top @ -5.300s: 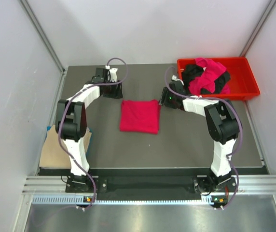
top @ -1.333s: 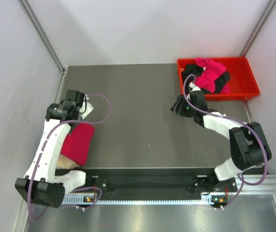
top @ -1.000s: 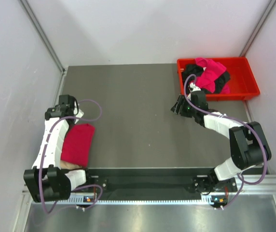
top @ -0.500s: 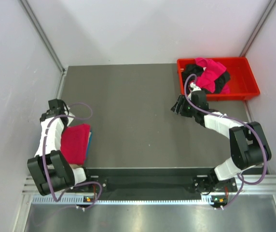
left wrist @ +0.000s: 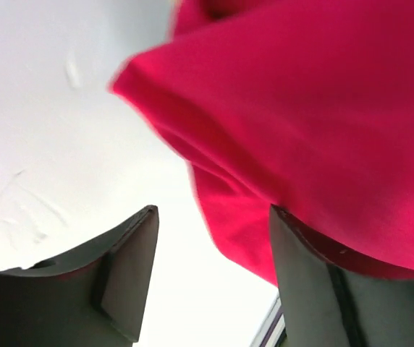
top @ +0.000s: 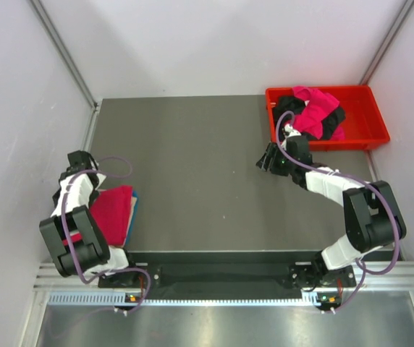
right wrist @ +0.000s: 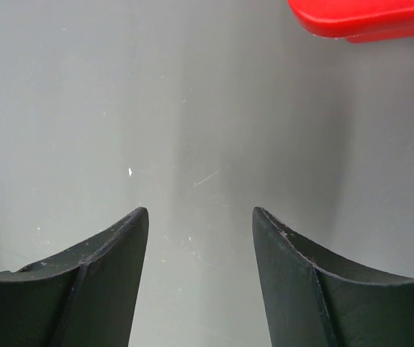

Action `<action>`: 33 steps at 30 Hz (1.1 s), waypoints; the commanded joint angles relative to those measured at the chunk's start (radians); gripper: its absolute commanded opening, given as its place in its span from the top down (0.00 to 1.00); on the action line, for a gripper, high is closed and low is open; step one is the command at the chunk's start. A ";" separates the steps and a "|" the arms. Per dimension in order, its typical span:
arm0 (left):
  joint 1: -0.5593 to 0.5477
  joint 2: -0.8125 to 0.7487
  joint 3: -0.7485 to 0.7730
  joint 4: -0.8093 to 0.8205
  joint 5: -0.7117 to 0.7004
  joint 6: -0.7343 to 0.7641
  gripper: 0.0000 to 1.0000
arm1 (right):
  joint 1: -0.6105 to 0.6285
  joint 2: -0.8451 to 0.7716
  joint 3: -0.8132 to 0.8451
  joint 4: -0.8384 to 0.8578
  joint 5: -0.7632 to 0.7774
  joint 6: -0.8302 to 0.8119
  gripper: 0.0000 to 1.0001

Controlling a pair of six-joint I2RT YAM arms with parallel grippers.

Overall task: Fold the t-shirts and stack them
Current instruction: Neatly place the folded tshirt to the corner

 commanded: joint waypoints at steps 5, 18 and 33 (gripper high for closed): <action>0.020 0.073 0.136 0.193 -0.127 -0.070 0.38 | -0.016 0.013 0.044 0.004 -0.014 -0.011 0.40; 0.022 0.028 0.163 0.066 0.300 -0.243 1.00 | -0.014 0.005 0.058 -0.036 0.000 -0.019 0.40; 0.096 0.289 0.135 0.354 0.082 -0.231 1.00 | -0.016 0.003 0.080 -0.056 0.005 -0.017 0.40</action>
